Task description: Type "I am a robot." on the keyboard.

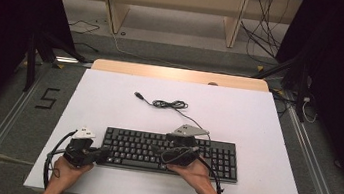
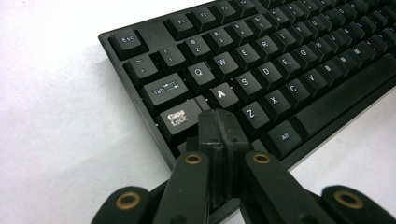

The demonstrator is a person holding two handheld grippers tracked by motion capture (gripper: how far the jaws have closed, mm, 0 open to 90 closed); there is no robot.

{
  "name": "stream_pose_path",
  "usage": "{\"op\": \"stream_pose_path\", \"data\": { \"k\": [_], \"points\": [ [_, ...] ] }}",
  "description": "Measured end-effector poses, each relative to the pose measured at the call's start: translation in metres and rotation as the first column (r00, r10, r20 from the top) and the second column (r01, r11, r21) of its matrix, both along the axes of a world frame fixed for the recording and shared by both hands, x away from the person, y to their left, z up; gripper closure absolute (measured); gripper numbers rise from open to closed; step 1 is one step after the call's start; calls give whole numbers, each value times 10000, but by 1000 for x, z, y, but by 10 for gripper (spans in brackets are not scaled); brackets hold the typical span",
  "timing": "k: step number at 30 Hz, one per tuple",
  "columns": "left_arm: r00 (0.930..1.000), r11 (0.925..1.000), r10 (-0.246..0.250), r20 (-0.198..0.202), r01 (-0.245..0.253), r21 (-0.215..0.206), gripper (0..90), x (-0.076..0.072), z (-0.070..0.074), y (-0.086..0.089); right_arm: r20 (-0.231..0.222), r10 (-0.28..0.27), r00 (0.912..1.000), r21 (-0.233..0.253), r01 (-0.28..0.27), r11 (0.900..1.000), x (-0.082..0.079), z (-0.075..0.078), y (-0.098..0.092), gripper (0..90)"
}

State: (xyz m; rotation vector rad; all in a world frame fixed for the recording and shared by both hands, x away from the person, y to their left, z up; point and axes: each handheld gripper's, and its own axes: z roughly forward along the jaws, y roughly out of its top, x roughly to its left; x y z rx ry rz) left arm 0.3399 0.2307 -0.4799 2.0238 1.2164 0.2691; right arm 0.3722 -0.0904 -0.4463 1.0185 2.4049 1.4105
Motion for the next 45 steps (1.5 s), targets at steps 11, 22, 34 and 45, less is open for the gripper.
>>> {"op": "stream_pose_path", "data": {
  "k": [11,22,34,45],
  "points": [
    [9984,9992,162,536,-143,-361,833,-4,9,0,84,-26,10000,86,25,10000,-1,1,0,300],
    [9960,9978,-77,895,136,-650,750,-8,14,-3,161,-6,9999,100,4,10000,-1,2,-1,296],
    [9951,9940,11,989,97,-1090,575,-8,15,-4,179,0,9998,138,-3,9999,-2,2,-1,287],
    [9942,9904,113,1068,35,-1378,434,-7,17,-4,187,-6,9998,158,3,9999,-4,2,-3,278]
  ]
}}
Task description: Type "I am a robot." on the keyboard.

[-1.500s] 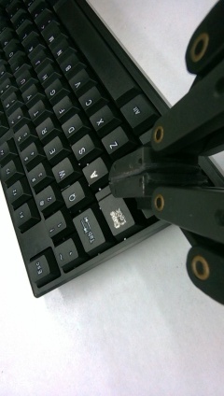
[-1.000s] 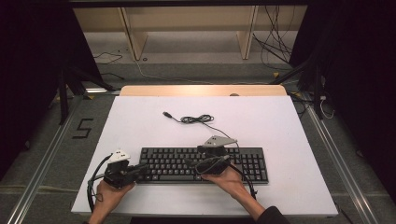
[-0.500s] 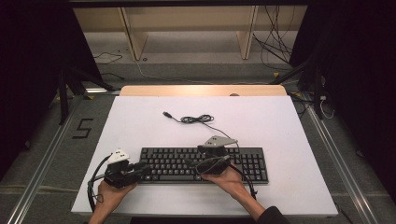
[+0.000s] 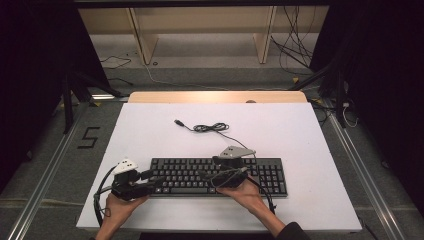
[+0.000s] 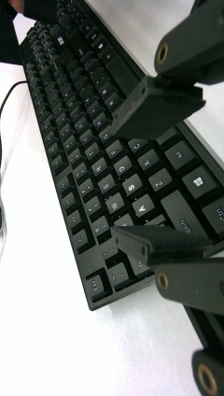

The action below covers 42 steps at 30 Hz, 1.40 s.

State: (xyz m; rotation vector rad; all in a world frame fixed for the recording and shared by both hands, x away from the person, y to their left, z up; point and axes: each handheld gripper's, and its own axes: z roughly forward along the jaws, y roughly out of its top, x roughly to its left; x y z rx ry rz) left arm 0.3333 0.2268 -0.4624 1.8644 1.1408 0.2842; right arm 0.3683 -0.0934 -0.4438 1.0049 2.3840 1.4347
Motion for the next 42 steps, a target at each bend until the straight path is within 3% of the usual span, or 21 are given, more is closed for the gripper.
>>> {"op": "stream_pose_path", "data": {
  "k": [31,34,42],
  "points": [
    [9999,9997,43,141,-39,-247,320,2,2,-6,-41,488,9988,-122,-488,9987,-12,-4,5,305],
    [9999,9996,63,156,-59,-265,319,2,1,-7,-86,581,9983,-138,-582,9982,-14,-5,6,354],
    [9998,9995,75,183,-69,-312,314,2,2,-8,-229,906,9956,-195,-910,9957,-20,-9,7,605]
  ]
}}
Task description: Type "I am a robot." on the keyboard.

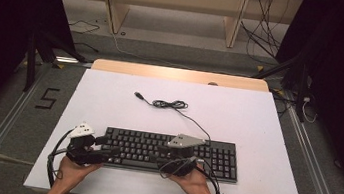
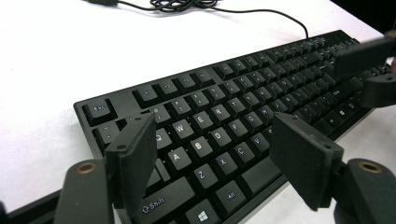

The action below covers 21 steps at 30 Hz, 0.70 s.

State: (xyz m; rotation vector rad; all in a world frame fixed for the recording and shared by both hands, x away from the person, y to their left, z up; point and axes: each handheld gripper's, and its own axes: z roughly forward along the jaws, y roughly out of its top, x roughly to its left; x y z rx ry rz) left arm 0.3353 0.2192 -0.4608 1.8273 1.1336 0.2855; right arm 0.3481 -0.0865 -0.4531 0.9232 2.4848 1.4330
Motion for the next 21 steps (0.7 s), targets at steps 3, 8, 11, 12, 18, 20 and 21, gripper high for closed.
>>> {"op": "stream_pose_path", "data": {
  "k": [3,8,11,12,18,20,21],
  "points": [
    [10000,10000,5,2,-5,-11,312,0,0,0,-77,87,9999,-199,-88,9998,-1,-3,2,705],
    [10000,10000,-22,50,22,-45,308,0,0,0,-196,143,9997,-589,-154,9981,-3,-9,5,846],
    [10000,10000,-40,68,40,-36,308,-1,1,1,-238,188,9995,-793,-206,9966,-4,-12,7,900],
    [10000,10000,-39,69,40,-39,308,-1,1,1,-249,183,9995,-872,-204,9960,-4,-12,8,900],
    [10000,10000,-36,76,36,-37,308,-1,1,0,-355,214,9991,-1233,-256,9920,-3,-19,11,900],
    [10000,10000,-45,78,45,-21,308,-1,1,0,-395,204,9990,-1376,-257,9902,-3,-21,12,900],
    [10000,10000,-49,80,49,-21,308,-1,1,1,-429,159,9990,-1427,-219,9895,-3,-22,12,900]
  ]
}}
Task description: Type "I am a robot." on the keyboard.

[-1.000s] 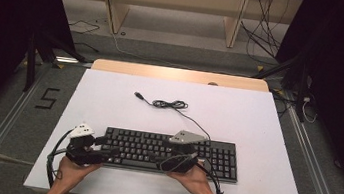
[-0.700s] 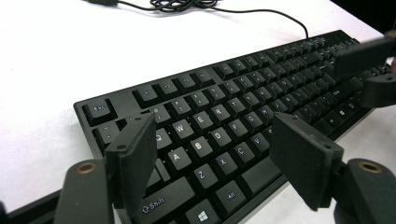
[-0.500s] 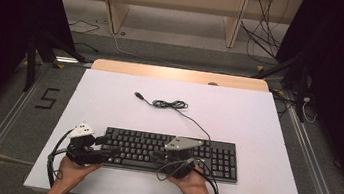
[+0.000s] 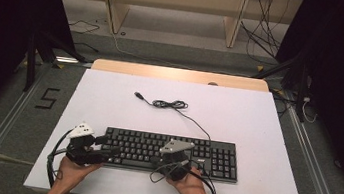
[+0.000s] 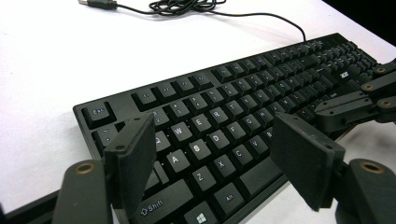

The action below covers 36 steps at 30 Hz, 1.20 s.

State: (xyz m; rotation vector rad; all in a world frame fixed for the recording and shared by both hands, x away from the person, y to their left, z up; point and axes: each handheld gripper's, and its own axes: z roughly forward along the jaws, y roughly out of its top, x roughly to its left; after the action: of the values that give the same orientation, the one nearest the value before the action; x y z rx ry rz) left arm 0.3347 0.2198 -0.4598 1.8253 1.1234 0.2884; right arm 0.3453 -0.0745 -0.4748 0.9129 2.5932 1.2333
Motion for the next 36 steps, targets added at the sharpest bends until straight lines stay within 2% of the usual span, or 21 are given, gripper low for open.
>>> {"op": "stream_pose_path", "data": {
  "k": [8,12,16,19,28,32,34,36],
  "points": [
    [10000,10000,30,-7,-30,-11,308,0,0,0,-73,20,10000,-450,-23,9990,1,-7,3,900],
    [10000,10000,61,-5,-61,-19,309,0,0,-1,136,-20,9999,-419,26,9991,-1,-8,3,900],
    [9999,9999,140,-33,-140,-12,313,0,0,0,66,-49,10000,-462,52,9989,-2,-7,3,900],
    [9997,9997,251,-30,-251,37,321,1,-1,2,-93,-111,9999,-201,110,9997,-2,-5,1,900],
    [9990,9992,388,-206,-390,-98,337,3,-2,4,148,-303,9994,606,294,9977,-1,10,-7,851],
    [9986,9990,445,-293,-447,-81,365,5,-3,4,181,-298,9994,755,284,9967,-1,13,-11,759],
    [9987,9992,398,-319,-399,-36,391,6,-4,3,138,-339,9993,854,326,9958,-1,14,-13,640],
    [9987,9992,399,-323,-399,19,432,6,-4,2,147,-452,9989,880,437,9952,0,16,-14,561]
  ]
}}
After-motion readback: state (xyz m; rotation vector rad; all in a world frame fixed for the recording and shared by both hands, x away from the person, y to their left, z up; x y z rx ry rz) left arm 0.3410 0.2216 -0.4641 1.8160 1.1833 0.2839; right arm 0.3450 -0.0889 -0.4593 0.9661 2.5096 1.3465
